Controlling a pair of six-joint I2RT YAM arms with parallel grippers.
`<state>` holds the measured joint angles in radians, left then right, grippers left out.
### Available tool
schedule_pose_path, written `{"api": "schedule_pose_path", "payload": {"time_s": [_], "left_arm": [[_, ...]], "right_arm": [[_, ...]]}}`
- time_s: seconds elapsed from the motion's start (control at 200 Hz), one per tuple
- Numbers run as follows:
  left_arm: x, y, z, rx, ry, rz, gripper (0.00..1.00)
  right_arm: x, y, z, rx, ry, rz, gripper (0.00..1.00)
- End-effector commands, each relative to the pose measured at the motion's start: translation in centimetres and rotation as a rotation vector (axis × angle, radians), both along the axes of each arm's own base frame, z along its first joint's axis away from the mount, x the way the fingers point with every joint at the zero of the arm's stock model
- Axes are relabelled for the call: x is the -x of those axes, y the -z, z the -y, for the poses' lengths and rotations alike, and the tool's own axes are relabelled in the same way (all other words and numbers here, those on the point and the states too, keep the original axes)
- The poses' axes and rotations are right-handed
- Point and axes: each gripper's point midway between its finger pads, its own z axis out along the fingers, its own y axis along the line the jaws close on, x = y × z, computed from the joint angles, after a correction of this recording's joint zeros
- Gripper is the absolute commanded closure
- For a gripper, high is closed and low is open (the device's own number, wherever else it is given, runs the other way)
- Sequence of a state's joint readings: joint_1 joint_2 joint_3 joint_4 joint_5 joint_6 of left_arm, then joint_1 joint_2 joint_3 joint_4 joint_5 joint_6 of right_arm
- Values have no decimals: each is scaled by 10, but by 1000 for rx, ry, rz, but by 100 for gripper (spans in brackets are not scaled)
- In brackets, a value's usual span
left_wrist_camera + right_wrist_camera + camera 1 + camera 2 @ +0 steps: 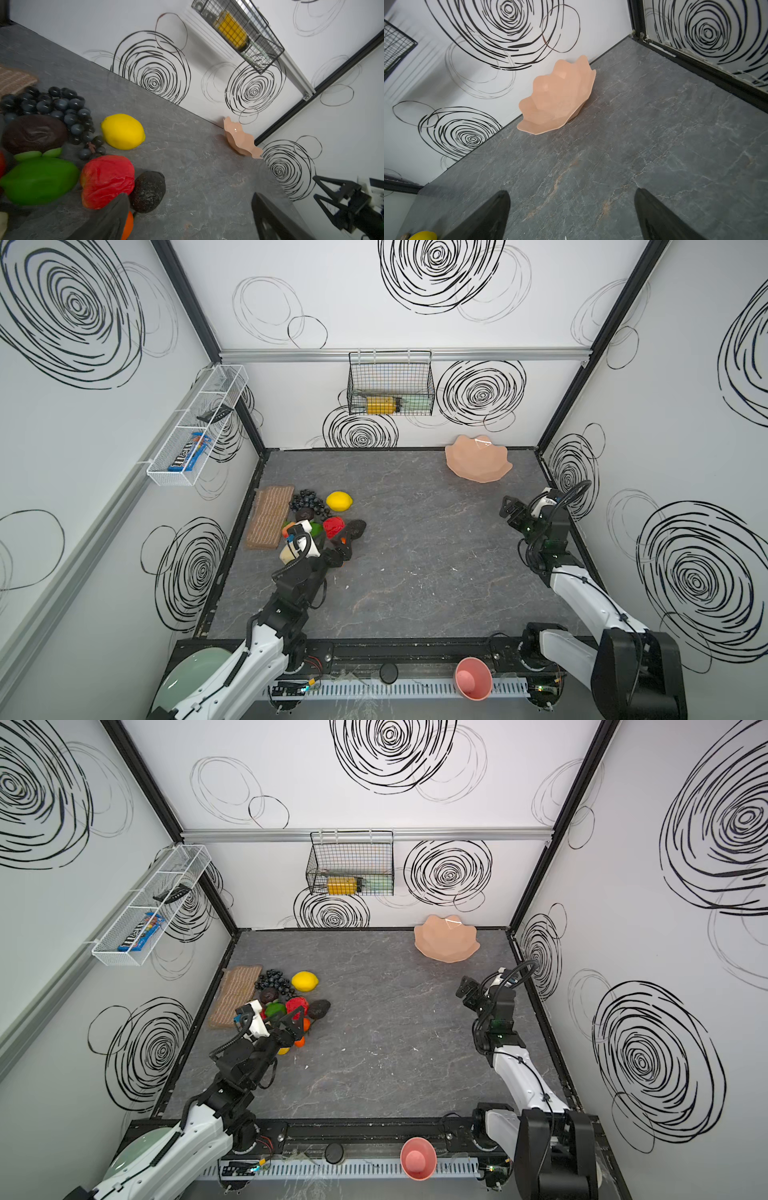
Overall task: Place and organize the fake fruits in the fruit bowl
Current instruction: 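Grasp the peach bowl rim with the right gripper while the left moves over fruit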
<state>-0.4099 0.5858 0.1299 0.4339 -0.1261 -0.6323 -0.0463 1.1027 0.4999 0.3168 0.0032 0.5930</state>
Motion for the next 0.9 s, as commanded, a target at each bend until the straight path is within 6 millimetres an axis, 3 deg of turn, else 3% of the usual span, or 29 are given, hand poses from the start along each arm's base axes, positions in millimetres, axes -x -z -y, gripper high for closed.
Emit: {"api": "schedule_pose_path", "payload": {"time_s": [0.0, 0.305, 0.465, 0.751, 0.896], "left_arm": [[1, -33, 22, 4, 108, 113, 4], [0, -26, 22, -39, 84, 95, 4], [-2, -23, 22, -55, 75, 88, 4], [-5, -17, 19, -68, 53, 70, 4], [-6, -17, 19, -74, 50, 69, 4]], "right_arm": [[-21, -3, 15, -88, 61, -24, 2], [-115, 49, 25, -315, -2, -272, 7], [-151, 72, 30, -376, -9, -310, 11], [-187, 99, 14, -416, -78, -349, 19], [-190, 111, 8, -404, -83, -392, 27]]}}
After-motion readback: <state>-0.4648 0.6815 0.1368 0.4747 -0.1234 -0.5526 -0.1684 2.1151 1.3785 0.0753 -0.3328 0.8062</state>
